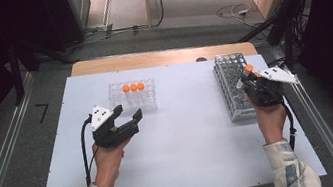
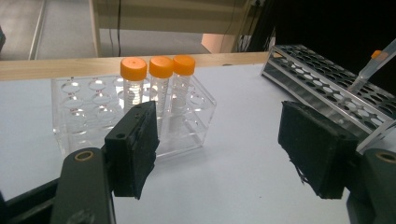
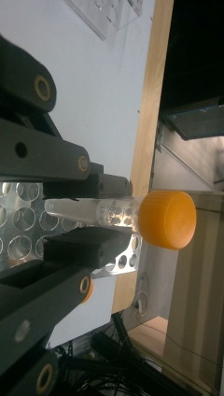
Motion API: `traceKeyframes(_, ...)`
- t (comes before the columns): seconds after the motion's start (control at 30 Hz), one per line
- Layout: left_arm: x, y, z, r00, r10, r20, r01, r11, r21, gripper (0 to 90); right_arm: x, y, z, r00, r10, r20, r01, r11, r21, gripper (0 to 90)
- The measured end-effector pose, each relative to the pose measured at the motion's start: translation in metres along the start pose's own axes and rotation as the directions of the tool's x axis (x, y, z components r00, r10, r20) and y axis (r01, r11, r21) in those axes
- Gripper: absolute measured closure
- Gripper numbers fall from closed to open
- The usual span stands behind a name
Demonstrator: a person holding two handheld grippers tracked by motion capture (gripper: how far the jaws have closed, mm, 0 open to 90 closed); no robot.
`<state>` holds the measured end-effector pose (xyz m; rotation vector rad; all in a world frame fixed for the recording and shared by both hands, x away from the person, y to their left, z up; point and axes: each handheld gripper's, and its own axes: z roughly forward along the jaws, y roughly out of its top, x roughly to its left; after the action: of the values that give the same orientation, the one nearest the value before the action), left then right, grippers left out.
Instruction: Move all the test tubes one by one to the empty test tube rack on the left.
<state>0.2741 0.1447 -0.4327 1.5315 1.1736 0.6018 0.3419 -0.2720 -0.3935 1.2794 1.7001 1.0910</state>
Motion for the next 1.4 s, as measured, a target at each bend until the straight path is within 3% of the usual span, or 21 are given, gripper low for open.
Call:
traceKeyframes(0.37,-0.001,0.0,0.0,1.0,-0.001,0.004,0.001,1.0,0.002,28.1,0.015,0.003,-0.007,0.9964,-0.009,-0.084,0.009,1.0,-0.005,72.7)
traceKeyframes(0.8,-0.003,-0.002,0.002,1.0,0.005,0.009,-0.005,0.9999,0.012,26.7,0.046,-0.001,-0.006,0.9816,-0.059,-0.181,0.062,0.998,0.01,72.7)
traceKeyframes(1.13,-0.006,-0.003,0.004,0.9998,0.014,0.012,-0.014,0.9995,0.029,21.0,0.07,-0.008,-0.003,0.9631,-0.096,-0.251,0.107,0.994,0.029,72.7)
traceKeyframes(1.4,-0.009,-0.003,0.004,0.9996,0.017,0.022,-0.018,0.9993,0.032,20.9,0.093,-0.016,0.002,0.9374,-0.119,-0.327,0.144,0.988,0.051,72.7)
